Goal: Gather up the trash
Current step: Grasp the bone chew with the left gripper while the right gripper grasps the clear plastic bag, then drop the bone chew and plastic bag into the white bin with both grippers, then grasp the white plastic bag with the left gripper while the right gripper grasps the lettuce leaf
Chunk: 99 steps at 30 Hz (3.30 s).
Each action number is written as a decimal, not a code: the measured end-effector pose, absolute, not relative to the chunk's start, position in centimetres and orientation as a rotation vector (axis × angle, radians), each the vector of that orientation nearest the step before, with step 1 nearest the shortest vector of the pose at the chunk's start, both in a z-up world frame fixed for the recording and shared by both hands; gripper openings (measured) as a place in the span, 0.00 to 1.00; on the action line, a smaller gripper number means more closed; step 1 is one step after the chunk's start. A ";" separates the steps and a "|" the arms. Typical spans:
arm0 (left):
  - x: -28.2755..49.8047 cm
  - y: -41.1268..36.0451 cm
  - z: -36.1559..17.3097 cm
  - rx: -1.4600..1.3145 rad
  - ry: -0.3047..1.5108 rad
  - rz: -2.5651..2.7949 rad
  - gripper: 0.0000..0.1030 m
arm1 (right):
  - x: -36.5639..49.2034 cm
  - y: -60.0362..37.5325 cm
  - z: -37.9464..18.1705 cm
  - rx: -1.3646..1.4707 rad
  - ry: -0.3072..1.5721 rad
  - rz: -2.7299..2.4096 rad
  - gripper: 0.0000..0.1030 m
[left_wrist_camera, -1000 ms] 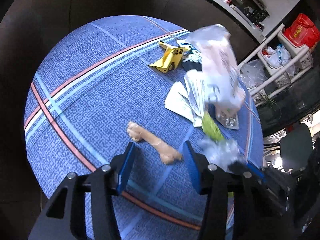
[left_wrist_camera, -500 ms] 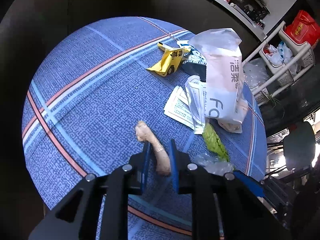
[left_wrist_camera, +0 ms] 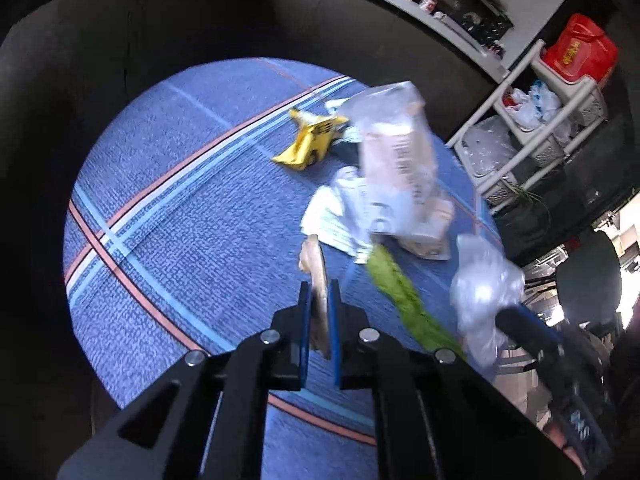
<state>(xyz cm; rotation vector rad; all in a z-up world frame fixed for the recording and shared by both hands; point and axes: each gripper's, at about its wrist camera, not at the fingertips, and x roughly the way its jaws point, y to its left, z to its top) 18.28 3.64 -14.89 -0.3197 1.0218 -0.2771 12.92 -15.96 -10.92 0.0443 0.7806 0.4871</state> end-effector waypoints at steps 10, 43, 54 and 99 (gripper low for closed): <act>15.4 -3.0 -6.9 -0.239 0.900 -0.487 0.09 | 10.7 -23.0 -8.3 0.107 0.682 0.347 0.01; 23.4 -38.2 -19.2 0.156 1.222 -0.848 0.09 | 11.8 -47.3 -25.0 0.386 0.868 -0.033 0.04; 24.5 -39.5 -18.4 0.155 1.106 -0.814 0.74 | 12.5 -46.9 -25.8 0.282 0.838 -0.019 0.65; 11.5 1.6 -7.2 -0.237 0.906 -0.219 0.96 | 8.4 -22.5 -11.3 0.111 0.794 0.433 0.91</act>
